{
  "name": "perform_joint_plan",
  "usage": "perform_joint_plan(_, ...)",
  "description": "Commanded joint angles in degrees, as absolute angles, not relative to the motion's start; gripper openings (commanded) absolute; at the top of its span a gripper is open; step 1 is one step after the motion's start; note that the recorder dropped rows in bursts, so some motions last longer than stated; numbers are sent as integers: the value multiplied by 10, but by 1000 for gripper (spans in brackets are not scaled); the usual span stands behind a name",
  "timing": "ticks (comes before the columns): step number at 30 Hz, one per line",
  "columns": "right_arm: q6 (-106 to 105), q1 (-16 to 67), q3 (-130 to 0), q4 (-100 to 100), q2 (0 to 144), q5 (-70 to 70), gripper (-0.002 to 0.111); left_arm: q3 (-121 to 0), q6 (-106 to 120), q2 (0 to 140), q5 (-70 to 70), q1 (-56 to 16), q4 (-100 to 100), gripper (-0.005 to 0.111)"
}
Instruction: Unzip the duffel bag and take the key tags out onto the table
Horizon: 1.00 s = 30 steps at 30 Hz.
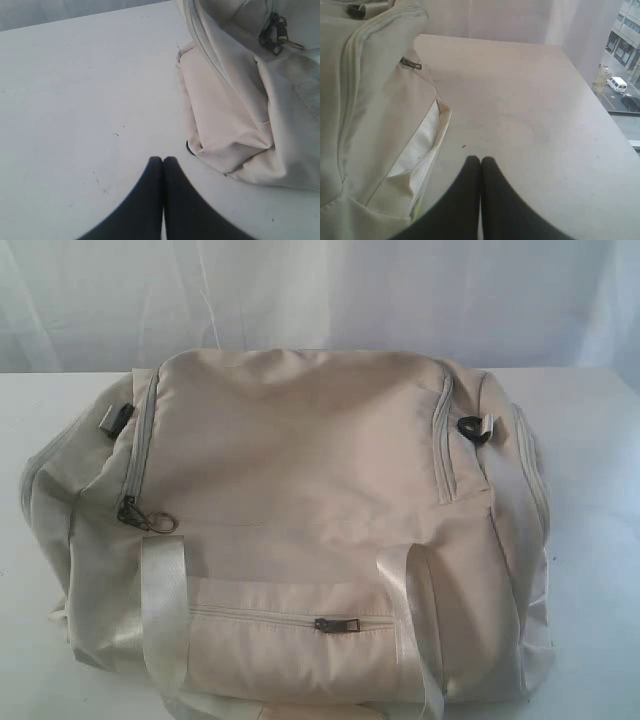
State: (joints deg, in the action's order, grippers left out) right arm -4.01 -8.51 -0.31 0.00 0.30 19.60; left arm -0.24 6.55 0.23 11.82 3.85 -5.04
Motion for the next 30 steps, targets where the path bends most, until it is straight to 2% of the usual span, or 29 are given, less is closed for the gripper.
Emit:
perform_joint_plan(1,-42,-87,0,0,0,195,0,0,63,0,115,39,-56,0)
perform_joint_plan(18,-42,-87,0,0,0,195,0,0,68,0,90,39,-49,0)
perform_joint_plan(26,-42,-87,0,0,0,195,0,0,152,0,14,39,-25,0)
perform_joint_plan(30,-42,-87,0,0,0,195,0,-10,66,0,-65,39,-33,0)
